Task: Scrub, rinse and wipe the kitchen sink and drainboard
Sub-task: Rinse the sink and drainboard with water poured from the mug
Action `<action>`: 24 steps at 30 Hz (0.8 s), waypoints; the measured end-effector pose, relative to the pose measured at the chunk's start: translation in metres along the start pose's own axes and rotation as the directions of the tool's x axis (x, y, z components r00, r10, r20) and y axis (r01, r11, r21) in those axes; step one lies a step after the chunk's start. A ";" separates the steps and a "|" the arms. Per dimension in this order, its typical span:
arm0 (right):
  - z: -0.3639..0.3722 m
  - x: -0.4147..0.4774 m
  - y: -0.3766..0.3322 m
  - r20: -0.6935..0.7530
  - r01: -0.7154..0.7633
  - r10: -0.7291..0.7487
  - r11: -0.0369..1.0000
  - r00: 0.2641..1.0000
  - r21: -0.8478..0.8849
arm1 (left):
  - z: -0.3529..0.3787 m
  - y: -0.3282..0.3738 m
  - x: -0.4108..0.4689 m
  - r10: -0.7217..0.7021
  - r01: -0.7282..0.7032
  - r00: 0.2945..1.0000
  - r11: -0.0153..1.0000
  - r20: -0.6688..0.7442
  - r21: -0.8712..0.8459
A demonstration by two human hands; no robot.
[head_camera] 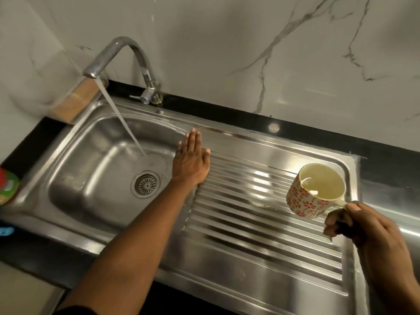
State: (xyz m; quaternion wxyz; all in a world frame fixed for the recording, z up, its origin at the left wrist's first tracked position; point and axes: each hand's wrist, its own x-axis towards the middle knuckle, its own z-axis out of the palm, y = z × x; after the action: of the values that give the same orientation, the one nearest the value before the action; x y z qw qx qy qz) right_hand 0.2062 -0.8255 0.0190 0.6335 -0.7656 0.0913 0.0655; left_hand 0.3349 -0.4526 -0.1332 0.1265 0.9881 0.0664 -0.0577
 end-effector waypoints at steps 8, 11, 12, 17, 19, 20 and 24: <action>0.039 0.009 -0.012 0.068 0.003 -0.003 1.000 0.998 0.000 | -0.007 -0.004 -0.021 -0.008 0.002 0.999 0.993 -0.047 -0.115; 0.061 0.011 -0.024 0.084 -0.023 0.023 1.000 0.996 -0.005 | 0.004 0.018 -0.033 0.234 -0.238 0.971 0.961 -0.044 -0.138; 0.069 0.012 -0.027 0.093 -0.028 0.029 1.000 0.995 -0.013 | 0.009 0.023 -0.036 0.305 -0.305 0.952 0.942 -0.022 -0.136; 0.108 0.016 -0.029 0.136 0.028 -0.018 0.997 0.990 -0.076 | 0.016 0.011 -0.039 0.341 -0.346 0.938 0.920 -0.056 -0.185; 0.126 0.015 -0.033 0.159 0.020 -0.006 0.996 0.987 -0.087 | 0.012 -0.006 -0.044 0.263 -0.271 0.963 0.923 -0.064 -0.273; 0.136 0.016 -0.036 0.173 0.016 0.000 0.996 0.985 -0.090 | 0.011 -0.020 -0.049 0.208 -0.209 0.977 0.924 -0.037 -0.320; 0.176 0.020 -0.041 0.236 0.010 0.014 0.995 0.972 -0.103 | 0.013 -0.098 -0.084 0.105 -0.039 0.970 0.957 0.219 -0.287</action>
State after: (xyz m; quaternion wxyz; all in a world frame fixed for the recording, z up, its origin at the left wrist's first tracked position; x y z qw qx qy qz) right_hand 0.2373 -0.6466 0.0212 0.5994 -0.7839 0.0124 0.1616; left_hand 0.2370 -0.3717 -0.1588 0.2740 0.9484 0.0226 -0.1579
